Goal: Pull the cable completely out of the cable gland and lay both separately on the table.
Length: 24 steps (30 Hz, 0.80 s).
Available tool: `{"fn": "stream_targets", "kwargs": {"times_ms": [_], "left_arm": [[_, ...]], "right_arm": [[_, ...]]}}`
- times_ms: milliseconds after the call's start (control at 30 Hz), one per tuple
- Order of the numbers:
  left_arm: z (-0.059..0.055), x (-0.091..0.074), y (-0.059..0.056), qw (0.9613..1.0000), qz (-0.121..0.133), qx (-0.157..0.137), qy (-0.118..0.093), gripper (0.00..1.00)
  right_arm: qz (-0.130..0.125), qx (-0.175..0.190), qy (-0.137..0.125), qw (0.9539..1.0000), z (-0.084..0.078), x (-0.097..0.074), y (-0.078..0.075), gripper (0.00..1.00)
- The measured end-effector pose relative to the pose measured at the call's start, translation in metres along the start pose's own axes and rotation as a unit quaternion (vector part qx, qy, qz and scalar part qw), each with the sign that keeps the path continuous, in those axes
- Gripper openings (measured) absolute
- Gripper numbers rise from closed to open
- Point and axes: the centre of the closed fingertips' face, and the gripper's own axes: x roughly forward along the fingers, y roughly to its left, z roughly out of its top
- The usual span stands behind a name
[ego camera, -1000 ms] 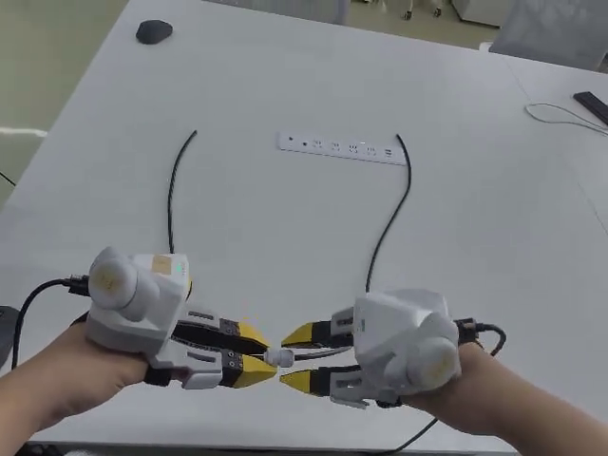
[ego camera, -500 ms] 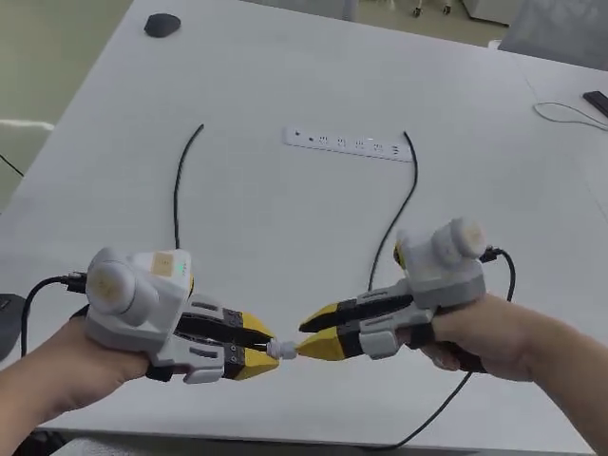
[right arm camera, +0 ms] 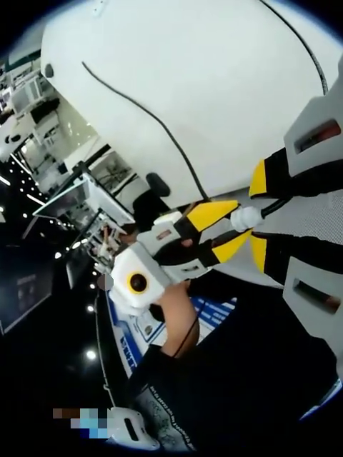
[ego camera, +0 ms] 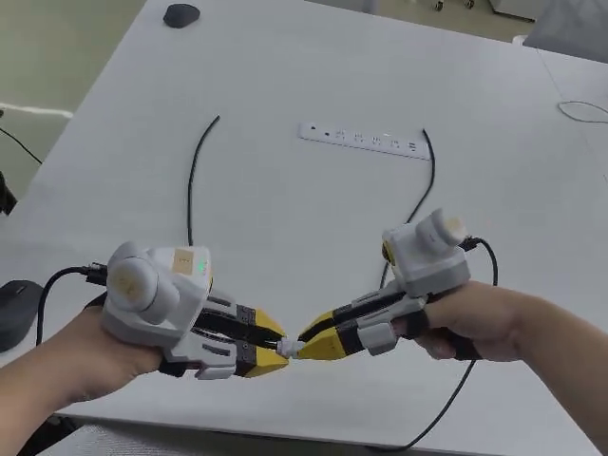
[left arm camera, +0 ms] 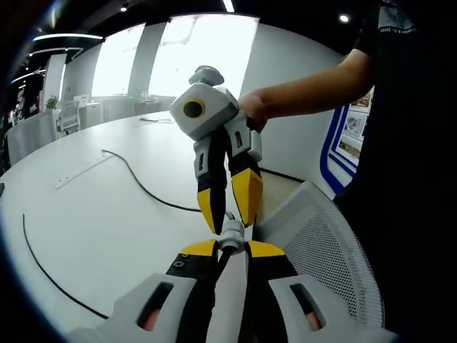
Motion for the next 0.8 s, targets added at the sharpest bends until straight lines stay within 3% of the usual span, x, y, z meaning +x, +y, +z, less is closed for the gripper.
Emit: {"fn": "stream_targets", "kwargs": {"times_ms": [267, 400, 500, 667, 767, 800], "left_arm": [[-0.0008, 0.0003, 0.0017, 1.0, 0.002, -0.001, 0.002, 0.15], [-0.0028, 0.0005, 0.0013, 0.9999, 0.0, -0.014, 0.003, 0.15], [-0.0029, -0.0002, 0.0011, 0.9998, 0.0, -0.018, 0.002, 0.15], [-0.003, -0.0005, 0.0021, 0.9994, -0.002, -0.035, 0.004, 0.15], [-0.0014, -0.0007, 0.0014, 0.9993, -0.005, -0.036, 0.0, 0.15], [-0.0006, -0.0004, 0.001, 0.9994, -0.006, -0.035, -0.001, 0.15]], "right_arm": [[0.0, -0.009, 0.005, 1.0, 0.0002, 0.0017, -0.001, 0.09], [-0.014, -0.057, 0.023, 0.998, -0.002, 0.0031, -0.0005, 0.09], [-0.038, -0.108, 0.03, 0.993, -0.0013, 0.0038, -0.0002, 0.08], [-0.091, -0.186, 0.036, 0.9776, -0.0018, 0.0044, 0.0015, 0.08], [-0.128, -0.259, 0.046, 0.9563, -0.0018, 0.003, 0.0043, 0.08], [-0.137, -0.272, 0.046, 0.9514, -0.0012, 0.0025, 0.0053, 0.08]]}}
